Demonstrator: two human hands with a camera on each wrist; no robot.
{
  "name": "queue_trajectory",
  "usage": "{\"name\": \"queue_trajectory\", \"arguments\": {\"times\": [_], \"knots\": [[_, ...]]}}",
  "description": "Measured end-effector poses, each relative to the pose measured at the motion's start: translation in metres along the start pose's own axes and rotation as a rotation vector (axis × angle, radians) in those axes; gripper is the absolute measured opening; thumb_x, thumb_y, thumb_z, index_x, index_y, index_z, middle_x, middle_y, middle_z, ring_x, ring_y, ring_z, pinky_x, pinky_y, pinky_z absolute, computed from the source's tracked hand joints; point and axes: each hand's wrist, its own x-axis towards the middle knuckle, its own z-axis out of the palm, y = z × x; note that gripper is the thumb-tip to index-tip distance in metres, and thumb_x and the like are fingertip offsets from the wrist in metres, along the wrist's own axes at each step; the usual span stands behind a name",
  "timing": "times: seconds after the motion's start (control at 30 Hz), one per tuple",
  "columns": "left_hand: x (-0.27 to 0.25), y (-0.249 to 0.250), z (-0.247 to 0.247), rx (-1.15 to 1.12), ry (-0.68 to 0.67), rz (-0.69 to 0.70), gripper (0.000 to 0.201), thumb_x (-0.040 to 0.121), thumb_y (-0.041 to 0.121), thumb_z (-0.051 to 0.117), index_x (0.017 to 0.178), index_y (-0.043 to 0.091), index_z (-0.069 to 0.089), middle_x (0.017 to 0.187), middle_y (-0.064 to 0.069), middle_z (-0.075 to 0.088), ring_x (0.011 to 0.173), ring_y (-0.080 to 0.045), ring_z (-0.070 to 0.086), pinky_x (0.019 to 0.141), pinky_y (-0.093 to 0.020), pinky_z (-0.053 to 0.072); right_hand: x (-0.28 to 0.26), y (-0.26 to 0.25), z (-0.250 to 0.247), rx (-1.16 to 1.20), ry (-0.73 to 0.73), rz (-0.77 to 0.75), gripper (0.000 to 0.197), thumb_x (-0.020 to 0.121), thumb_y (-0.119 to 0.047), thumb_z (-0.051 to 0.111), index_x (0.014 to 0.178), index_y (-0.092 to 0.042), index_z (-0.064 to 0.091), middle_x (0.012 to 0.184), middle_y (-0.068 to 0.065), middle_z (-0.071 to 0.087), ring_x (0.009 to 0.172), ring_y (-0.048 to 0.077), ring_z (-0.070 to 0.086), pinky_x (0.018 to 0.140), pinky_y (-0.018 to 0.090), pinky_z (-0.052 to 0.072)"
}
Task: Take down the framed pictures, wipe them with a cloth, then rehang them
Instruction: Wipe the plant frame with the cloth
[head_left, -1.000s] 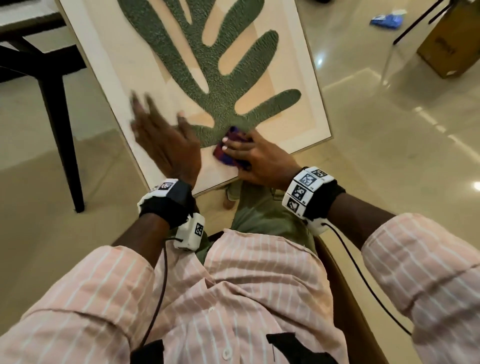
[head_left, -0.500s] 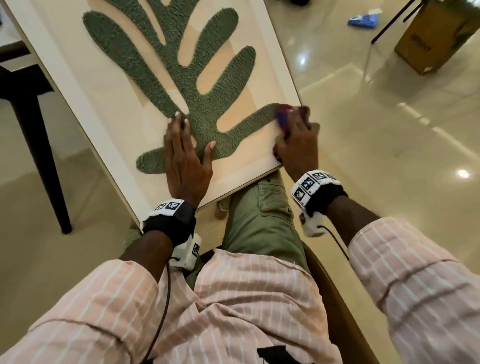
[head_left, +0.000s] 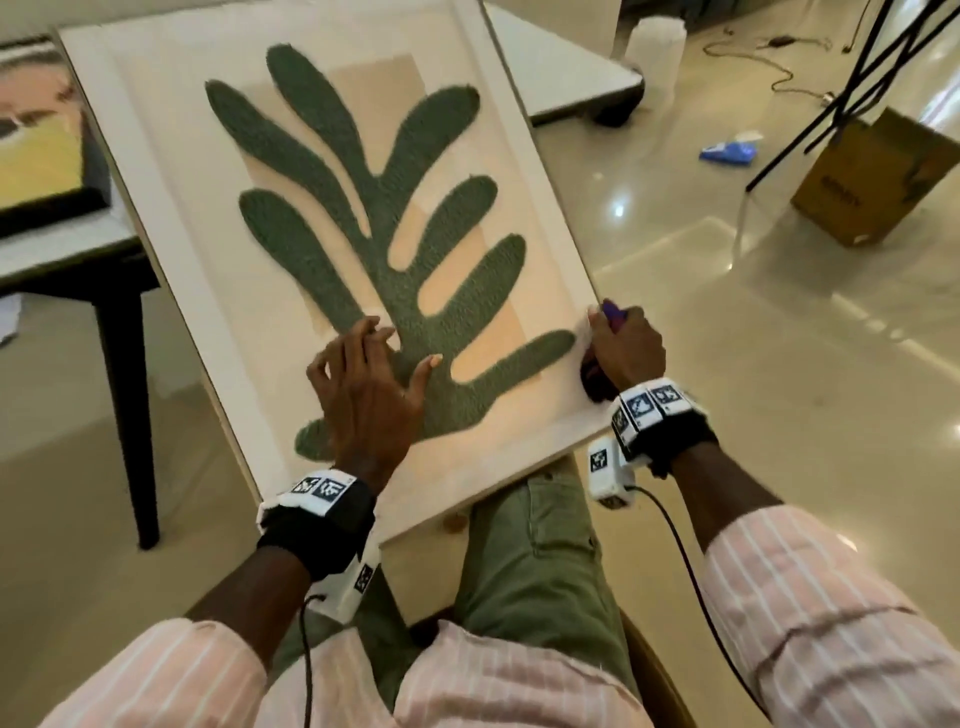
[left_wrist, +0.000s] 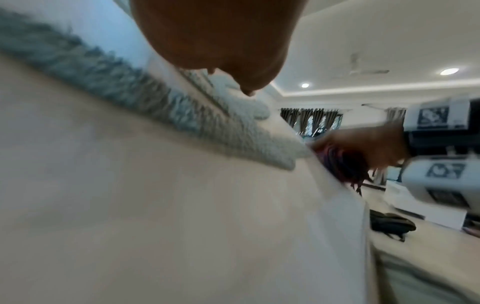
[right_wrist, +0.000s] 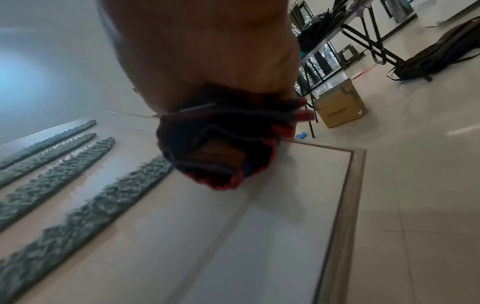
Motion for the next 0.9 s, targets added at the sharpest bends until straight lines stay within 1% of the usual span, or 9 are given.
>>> {"name": "queue_trajectory", "arguments": {"times": [0.1, 0.2, 0.3, 0.47, 0.57, 0.63, 0.7, 0.8, 0.9], "knots": [[0.077, 0.022, -0.003, -0.017, -0.074, 0.048, 0.057, 0.089, 0.058, 0.056, 0.124, 0.013, 0.054, 0.136, -0.007, 0.051, 0.124, -0.029, 0.046, 0.099, -0.045, 0.031, 0.005, -0.008, 0.008, -0.043, 0.168, -0.082, 0.044, 0.099, -0.039, 0.048, 0.112, 0.001, 0.056, 0.114, 0.023, 0.061, 0.106, 0.043, 0.054, 0.088, 0.043, 0.04], [0.169, 0.044, 0.007, -0.019, -0.108, 0.171, 0.064, 0.089, 0.059, 0.053, 0.127, 0.008, 0.052, 0.133, -0.01, 0.052, 0.12, -0.032, 0.046, 0.096, -0.046, 0.033, 0.018, -0.056, 0.014, 0.043, 0.351, -0.271, 0.042, 0.096, -0.039, 0.051, 0.11, -0.001, 0.063, 0.107, 0.021, 0.064, 0.095, 0.041, 0.056, 0.085, 0.044, 0.042], [0.264, 0.062, 0.017, 0.018, -0.11, 0.23, 0.068, 0.087, 0.059, 0.054, 0.13, 0.006, 0.049, 0.135, -0.013, 0.049, 0.122, -0.033, 0.042, 0.098, -0.049, 0.034, 0.043, -0.121, 0.008, 0.33, 0.314, -0.368, 0.036, 0.095, -0.039, 0.057, 0.112, -0.009, 0.067, 0.106, 0.011, 0.067, 0.095, 0.029, 0.058, 0.088, 0.038, 0.046], [0.38, 0.059, 0.028, 0.122, -0.133, 0.085, 0.09, 0.088, 0.068, 0.047, 0.146, 0.001, 0.029, 0.154, -0.018, 0.027, 0.14, -0.036, 0.025, 0.111, -0.054, 0.022, 0.094, -0.188, 0.002, 0.652, 0.231, -0.205, 0.034, 0.097, -0.042, 0.054, 0.094, -0.013, 0.072, 0.084, 0.0, 0.067, 0.082, 0.015, 0.06, 0.083, 0.029, 0.047], [0.417, 0.052, 0.031, 0.188, -0.224, -0.023, 0.102, 0.079, 0.081, 0.044, 0.139, -0.001, 0.036, 0.143, -0.022, 0.041, 0.133, -0.036, 0.035, 0.108, -0.053, 0.023, 0.119, -0.206, 0.001, 0.715, 0.088, -0.121, 0.029, 0.099, -0.041, 0.051, 0.096, -0.017, 0.068, 0.082, -0.006, 0.062, 0.086, 0.015, 0.059, 0.09, 0.034, 0.05], [0.431, 0.047, 0.032, 0.159, -0.319, -0.07, 0.1, 0.073, 0.084, 0.049, 0.133, 0.003, 0.045, 0.134, -0.02, 0.051, 0.127, -0.036, 0.042, 0.105, -0.05, 0.027, 0.125, -0.217, -0.001, 0.722, 0.025, -0.161, 0.018, 0.099, -0.035, 0.052, 0.106, -0.021, 0.061, 0.096, -0.005, 0.062, 0.094, 0.015, 0.058, 0.096, 0.036, 0.049], [0.433, 0.041, 0.032, 0.119, -0.347, -0.092, 0.098, 0.069, 0.084, 0.054, 0.132, 0.009, 0.048, 0.131, -0.018, 0.054, 0.124, -0.035, 0.044, 0.103, -0.048, 0.027, 0.128, -0.229, -0.003, 0.709, 0.017, -0.213, 0.032, 0.098, -0.032, 0.053, 0.126, -0.016, 0.051, 0.114, 0.0, 0.06, 0.103, 0.016, 0.056, 0.097, 0.033, 0.046], [0.425, 0.04, 0.023, 0.038, -0.255, -0.097, 0.096, 0.067, 0.082, 0.058, 0.13, 0.011, 0.048, 0.129, -0.016, 0.054, 0.121, -0.034, 0.044, 0.1, -0.046, 0.027, 0.131, -0.253, -0.009, 0.665, 0.116, -0.311, 0.035, 0.099, -0.029, 0.054, 0.129, -0.012, 0.048, 0.118, 0.004, 0.059, 0.102, 0.013, 0.055, 0.093, 0.026, 0.045], [0.413, 0.049, 0.002, -0.006, -0.126, -0.037, 0.091, 0.068, 0.079, 0.06, 0.128, 0.012, 0.049, 0.128, -0.015, 0.053, 0.118, -0.032, 0.044, 0.099, -0.045, 0.027, 0.144, -0.291, -0.019, 0.561, 0.128, -0.382, 0.035, 0.098, -0.03, 0.053, 0.127, -0.01, 0.052, 0.119, 0.005, 0.06, 0.107, 0.015, 0.056, 0.098, 0.028, 0.043]]}}
